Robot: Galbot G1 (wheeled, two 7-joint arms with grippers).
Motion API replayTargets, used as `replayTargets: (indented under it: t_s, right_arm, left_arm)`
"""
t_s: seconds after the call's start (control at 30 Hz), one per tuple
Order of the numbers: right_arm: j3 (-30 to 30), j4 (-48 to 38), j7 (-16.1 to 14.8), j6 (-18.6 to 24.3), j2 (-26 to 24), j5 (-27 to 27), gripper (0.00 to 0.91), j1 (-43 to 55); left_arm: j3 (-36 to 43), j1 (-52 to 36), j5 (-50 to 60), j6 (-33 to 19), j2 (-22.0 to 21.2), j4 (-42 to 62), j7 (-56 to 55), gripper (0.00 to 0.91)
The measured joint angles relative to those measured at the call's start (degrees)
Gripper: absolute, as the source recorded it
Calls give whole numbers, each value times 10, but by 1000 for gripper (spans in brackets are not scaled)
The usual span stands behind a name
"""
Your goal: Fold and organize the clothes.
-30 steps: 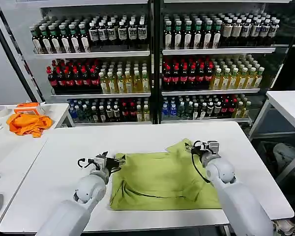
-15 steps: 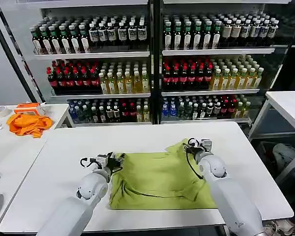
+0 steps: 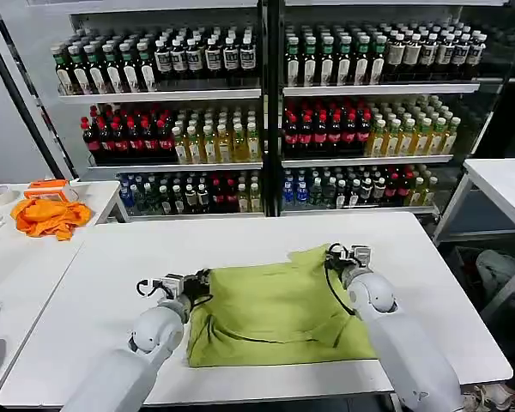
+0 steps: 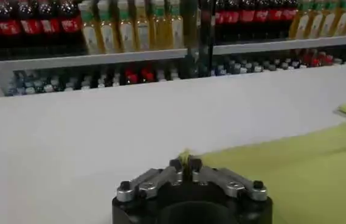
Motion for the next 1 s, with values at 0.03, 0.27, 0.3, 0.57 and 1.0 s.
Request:
replayTargets:
  t_s: [0.03,0.27,0.3,0.57,1.0]
  right_arm:
    - [2,6,0,2,-2,1,0,-2]
    - [20,58,4,6,-20,8,0,-24]
    - [23,67,4,6,-23,8,0,-28]
    - [59,151,8,1,-51,9,0,-85]
    - [158,310,5,-2,-75,5,0,-259]
  left_arm:
    - [-2,2,-2,-2,1,-4,0,20]
    - [-18,21,-20,-14,16,-43,2,10]
    - [-21,25,-22,-15,18,-51,3,10]
    - [-44,66,-30,-17,36,-112,9,10]
    - [-85,153,-24,-9,63,-200,19,10]
